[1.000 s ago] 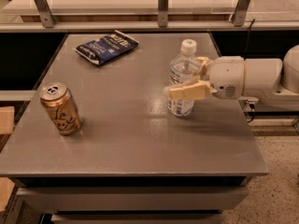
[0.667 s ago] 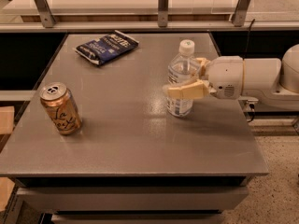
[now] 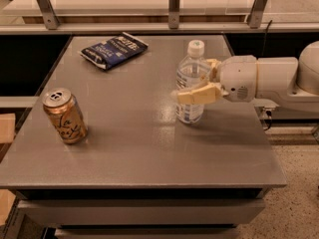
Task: Move blue plastic bottle near blue chip bag
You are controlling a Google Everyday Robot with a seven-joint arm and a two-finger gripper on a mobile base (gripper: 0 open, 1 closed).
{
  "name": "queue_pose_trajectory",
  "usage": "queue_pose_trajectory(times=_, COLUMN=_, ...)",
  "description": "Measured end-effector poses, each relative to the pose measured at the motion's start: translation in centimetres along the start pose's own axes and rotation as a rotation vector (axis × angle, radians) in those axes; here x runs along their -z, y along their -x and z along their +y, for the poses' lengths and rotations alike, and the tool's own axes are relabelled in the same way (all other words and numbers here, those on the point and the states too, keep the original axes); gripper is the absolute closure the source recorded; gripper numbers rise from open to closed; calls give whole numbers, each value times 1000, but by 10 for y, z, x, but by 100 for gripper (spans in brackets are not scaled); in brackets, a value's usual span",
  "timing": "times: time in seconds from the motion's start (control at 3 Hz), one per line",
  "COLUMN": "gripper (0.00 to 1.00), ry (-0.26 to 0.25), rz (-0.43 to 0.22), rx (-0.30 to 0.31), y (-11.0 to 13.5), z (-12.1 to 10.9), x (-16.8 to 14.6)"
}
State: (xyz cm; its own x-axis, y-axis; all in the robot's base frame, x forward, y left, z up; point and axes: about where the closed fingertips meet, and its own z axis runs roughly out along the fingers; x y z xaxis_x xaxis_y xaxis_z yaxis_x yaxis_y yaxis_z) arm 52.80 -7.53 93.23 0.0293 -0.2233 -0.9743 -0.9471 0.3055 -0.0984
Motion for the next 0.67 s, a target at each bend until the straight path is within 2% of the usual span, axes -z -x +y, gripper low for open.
queue_pose_trajectory(times=0.33, gripper=100, ry=-4, rz=24, rx=10, y=11, z=-8, x=-2)
queue_pose_trajectory(times=0.67, gripper=100, ry=-28, rz=45, rx=17, y=24, z=-20, x=-4)
